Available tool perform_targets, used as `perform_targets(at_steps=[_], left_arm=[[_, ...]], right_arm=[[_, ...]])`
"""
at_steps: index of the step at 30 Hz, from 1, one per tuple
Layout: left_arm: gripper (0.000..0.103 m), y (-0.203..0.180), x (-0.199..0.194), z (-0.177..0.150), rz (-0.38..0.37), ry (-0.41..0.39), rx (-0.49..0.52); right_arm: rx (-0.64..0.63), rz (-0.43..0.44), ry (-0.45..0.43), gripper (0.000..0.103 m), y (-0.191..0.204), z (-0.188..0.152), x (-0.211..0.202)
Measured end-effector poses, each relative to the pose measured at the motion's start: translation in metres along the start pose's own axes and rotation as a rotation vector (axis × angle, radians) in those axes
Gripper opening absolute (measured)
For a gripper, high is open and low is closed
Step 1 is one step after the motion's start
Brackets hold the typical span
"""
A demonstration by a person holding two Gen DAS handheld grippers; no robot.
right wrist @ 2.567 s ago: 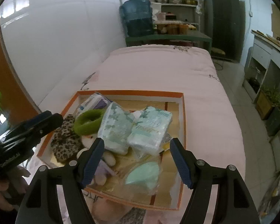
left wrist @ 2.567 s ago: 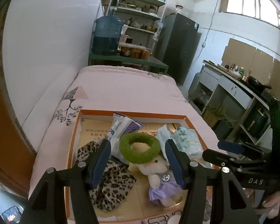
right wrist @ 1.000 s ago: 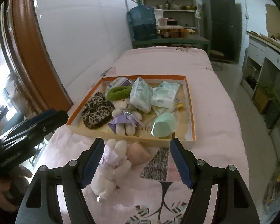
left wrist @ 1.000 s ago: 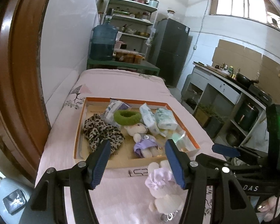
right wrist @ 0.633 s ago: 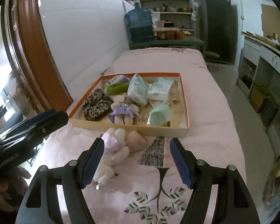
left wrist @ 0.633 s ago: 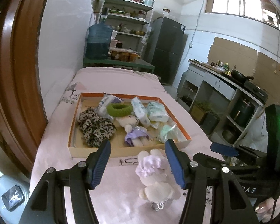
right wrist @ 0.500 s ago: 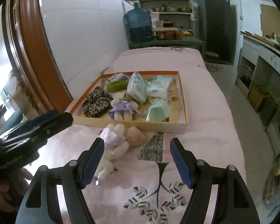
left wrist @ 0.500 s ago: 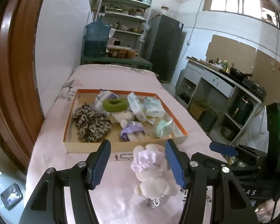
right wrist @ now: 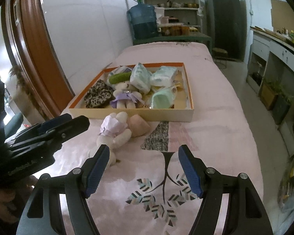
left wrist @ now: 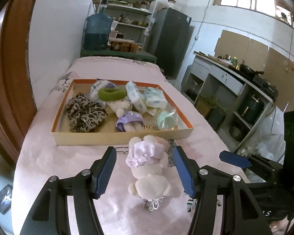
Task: Organize soft objects
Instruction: 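Grasp the white plush bear with left tool while right grasps the peach sponge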
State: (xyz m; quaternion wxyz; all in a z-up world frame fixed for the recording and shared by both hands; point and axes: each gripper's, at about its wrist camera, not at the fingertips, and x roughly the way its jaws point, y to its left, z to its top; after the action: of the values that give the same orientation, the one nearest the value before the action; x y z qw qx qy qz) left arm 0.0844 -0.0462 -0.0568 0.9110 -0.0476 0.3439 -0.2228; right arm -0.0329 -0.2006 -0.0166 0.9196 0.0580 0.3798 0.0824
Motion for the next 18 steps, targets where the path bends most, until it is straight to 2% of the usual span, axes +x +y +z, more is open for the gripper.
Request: perform_targets(at_steps=[5, 12, 18], left_arm=[[0.06, -0.003, 0.017, -0.005, 0.001, 0.037, 0.011], [0.06, -0.005, 0.052, -0.018, -0.01, 0.138, 0.015], [0.06, -0.002, 0.069, -0.024, 0.0, 0.175, 0.012]], right_arm=[[0.016, -0.011, 0.018, 0.074, -0.009, -0.006, 0.004], [0.062, -0.026, 0.042, 0.074, -0.029, -0.013, 0.011], [0.086, -0.024, 0.053, 0.074, -0.038, -0.013, 0.017]])
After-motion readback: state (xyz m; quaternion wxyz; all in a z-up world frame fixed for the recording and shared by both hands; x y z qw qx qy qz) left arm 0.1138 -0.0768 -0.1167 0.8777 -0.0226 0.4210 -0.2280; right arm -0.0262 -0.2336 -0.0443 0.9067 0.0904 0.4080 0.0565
